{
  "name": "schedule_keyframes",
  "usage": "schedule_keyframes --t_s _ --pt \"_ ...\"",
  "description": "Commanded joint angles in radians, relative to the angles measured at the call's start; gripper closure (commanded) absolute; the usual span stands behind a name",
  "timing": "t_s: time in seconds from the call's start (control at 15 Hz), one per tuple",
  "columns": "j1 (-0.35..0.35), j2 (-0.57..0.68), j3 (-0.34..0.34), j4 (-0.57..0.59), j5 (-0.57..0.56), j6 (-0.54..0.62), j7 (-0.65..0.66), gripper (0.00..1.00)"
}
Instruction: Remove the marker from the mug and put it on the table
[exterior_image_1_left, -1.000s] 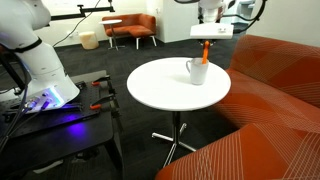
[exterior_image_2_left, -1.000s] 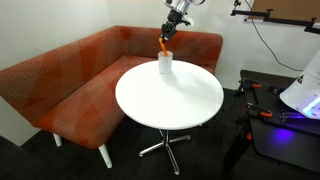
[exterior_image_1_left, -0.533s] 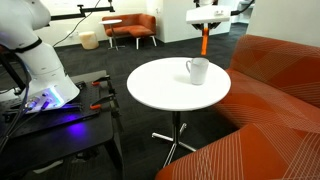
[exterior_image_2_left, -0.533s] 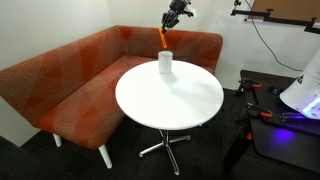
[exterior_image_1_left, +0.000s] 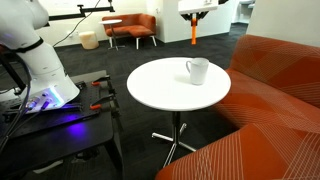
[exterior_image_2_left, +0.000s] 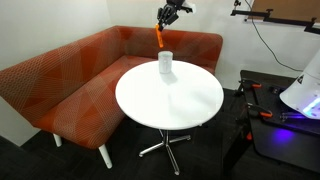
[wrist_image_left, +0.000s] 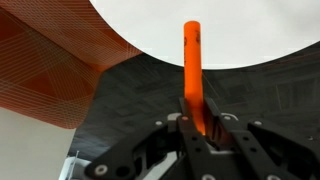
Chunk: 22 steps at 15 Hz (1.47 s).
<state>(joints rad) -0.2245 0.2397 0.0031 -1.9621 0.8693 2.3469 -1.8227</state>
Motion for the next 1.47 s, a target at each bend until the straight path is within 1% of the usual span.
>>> schedule_keyframes --t_s 0.0,0.4,0.67,1.07,1.2,1.4 --pt "0.046 -0.055 0.01 -0.057 0.01 -0.027 -0.036 0.95" --pt "0.14 -0.065 0.04 -0.108 -0.028 -0.011 0.0 0.95" --pt "0.209 -0.053 0.063 -0.13 -0.093 0.03 0.071 0.95" --pt "0.281 -0.027 0.096 -0.142 -0.271 0.103 0.294 0.95" --pt "0.297 -0.015 0.103 -0.143 -0.354 0.139 0.398 0.95" --pt "0.314 0.009 0.101 -0.137 -0.507 0.188 0.574 0.95"
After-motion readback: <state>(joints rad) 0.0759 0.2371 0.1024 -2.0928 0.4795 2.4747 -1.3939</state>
